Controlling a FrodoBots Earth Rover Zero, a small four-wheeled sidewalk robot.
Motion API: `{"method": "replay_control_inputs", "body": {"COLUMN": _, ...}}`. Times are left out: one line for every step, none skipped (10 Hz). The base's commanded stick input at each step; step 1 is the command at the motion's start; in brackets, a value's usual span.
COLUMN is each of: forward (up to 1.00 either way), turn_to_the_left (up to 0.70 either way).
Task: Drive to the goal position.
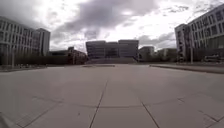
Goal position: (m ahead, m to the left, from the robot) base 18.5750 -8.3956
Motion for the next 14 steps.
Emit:
{"method": "replay_control_inputs", "body": {"forward": 0.5, "turn_to_the_left": 0.01}}
{"method": "replay_control_inputs", "body": {"forward": 0.5, "turn_to_the_left": 0.01}}
{"method": "replay_control_inputs", "body": {"forward": 0.5, "turn_to_the_left": 0.01}}
{"method": "replay_control_inputs", "body": {"forward": 0.5, "turn_to_the_left": 0.01}}
{"method": "replay_control_inputs", "body": {"forward": 0.5, "turn_to_the_left": 0.01}}
{"method": "replay_control_inputs", "body": {"forward": 0.5, "turn_to_the_left": 0.01}}
{"method": "replay_control_inputs", "body": {"forward": 0.5, "turn_to_the_left": 0.01}}
{"method": "replay_control_inputs", "body": {"forward": 0.5, "turn_to_the_left": 0.01}}
{"method": "replay_control_inputs", "body": {"forward": 0.5, "turn_to_the_left": 0.01}}
{"method": "replay_control_inputs", "body": {"forward": 0.5, "turn_to_the_left": 0.01}}
{"method": "replay_control_inputs", "body": {"forward": 0.5, "turn_to_the_left": 0.01}}
{"method": "replay_control_inputs", "body": {"forward": 0.5, "turn_to_the_left": 0.01}}
{"method": "replay_control_inputs", "body": {"forward": 0.5, "turn_to_the_left": 0.01}}
{"method": "replay_control_inputs", "body": {"forward": 0.5, "turn_to_the_left": 0.01}}
